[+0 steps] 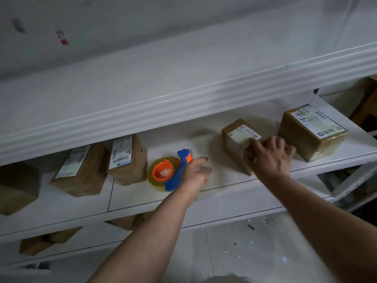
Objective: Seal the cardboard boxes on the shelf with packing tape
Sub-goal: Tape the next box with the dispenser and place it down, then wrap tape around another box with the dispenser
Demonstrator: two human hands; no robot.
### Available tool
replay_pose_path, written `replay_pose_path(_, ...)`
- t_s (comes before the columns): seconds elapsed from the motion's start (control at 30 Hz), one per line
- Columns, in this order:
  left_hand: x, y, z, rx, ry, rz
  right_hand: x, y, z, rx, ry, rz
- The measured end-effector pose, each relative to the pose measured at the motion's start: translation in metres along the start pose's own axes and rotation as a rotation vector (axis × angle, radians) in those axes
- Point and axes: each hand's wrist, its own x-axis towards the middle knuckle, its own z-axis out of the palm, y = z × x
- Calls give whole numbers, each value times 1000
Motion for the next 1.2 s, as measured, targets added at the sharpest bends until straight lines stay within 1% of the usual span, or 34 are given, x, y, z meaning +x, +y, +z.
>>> replay_pose_path(0.13, -1, 8, -9, -21, 83, 67, 18, 18, -3, -52, -71, 168)
replay_pose_path(0.2, -2, 8, -14, -2, 113, 80, 19, 2, -4, -9, -65, 175)
replay_pose_path(0.3, -3, 7, -28, 24, 173, 90, 11, -43, -7, 106, -54, 10)
replay_pose_path(0.37, -1, 6, -42, 47, 211, 94, 5, -76, -9, 148, -86, -104)
replay_pose_path(0.5, 1, 3, -87, 85, 396, 81, -3, -132, -6, 167, -171, -268)
replay_pose_path(0.67, 1, -9, -152, 387, 674, 93, -10, -184, -2, 234, -243, -372)
replay_pose_path(0.77, 11, -13, -182, 541, 761, 89, -16, -211, -1, 283, -319, -403)
replay_pose_path(0.83, 21, -15, -197, 584, 744, 53, -20, -227, 0, 333, -356, -417)
replay_pose_path(0.97, 42, -17, -214, 601, 653, 0, -24, -252, -2, 396, -375, -447)
replay_pose_path(1.13, 62, -21, -224, 506, 521, 2, -25, -273, -7, 485, -425, -370)
replay_pose_path(1.2, 65, -20, -228, 508, 479, -5, -27, -279, -5, 531, -428, -324)
